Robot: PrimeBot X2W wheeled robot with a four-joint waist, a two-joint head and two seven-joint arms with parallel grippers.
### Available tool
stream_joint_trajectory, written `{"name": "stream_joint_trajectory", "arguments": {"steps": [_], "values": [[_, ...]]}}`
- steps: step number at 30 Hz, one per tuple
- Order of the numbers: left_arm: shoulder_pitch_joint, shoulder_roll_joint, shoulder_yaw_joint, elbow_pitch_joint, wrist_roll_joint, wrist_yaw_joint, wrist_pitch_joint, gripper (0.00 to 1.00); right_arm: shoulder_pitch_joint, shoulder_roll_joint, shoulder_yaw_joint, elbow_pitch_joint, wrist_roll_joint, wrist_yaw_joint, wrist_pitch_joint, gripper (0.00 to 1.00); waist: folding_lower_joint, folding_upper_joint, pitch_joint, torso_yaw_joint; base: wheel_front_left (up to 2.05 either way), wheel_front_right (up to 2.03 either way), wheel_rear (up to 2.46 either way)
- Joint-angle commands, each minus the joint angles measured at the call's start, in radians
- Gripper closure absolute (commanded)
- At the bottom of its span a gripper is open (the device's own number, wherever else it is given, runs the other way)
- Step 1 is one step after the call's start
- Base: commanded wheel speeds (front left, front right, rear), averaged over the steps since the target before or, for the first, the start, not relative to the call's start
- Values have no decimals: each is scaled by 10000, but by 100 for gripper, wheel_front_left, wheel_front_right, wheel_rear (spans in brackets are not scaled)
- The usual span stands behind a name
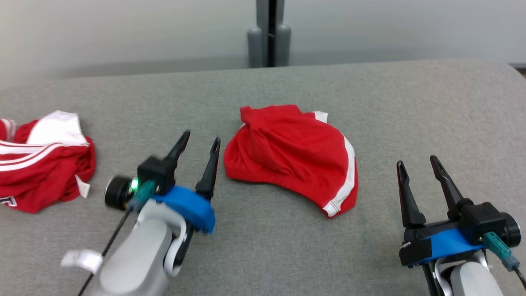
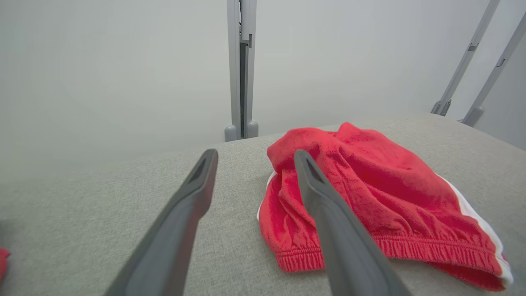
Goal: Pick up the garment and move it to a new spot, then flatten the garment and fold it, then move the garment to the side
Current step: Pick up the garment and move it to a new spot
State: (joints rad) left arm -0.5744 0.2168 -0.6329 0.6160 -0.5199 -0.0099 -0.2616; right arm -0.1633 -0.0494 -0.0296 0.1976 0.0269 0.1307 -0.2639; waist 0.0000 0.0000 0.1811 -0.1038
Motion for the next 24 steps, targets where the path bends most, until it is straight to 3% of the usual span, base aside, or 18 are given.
{"name": "stream_joint_trajectory", "arguments": {"steps": [1, 10, 24], "values": [[544, 69, 255, -264, 119, 149, -45, 0, 50, -20, 2, 22, -82, 1, -10, 0, 0, 0, -152, 93, 0, 0, 0], [3785, -335, 2236, -2021, 809, 673, -47, 0, 775, -20, -20, 235, -179, 1, -10, 0, 0, 0, -945, 698, 0, 0, 0], [5286, -1076, 3658, -2678, 1904, 441, -50, 0, 1330, -20, 110, 489, 103, 1, -10, 0, 0, 0, -1140, 854, 0, 0, 0]]}}
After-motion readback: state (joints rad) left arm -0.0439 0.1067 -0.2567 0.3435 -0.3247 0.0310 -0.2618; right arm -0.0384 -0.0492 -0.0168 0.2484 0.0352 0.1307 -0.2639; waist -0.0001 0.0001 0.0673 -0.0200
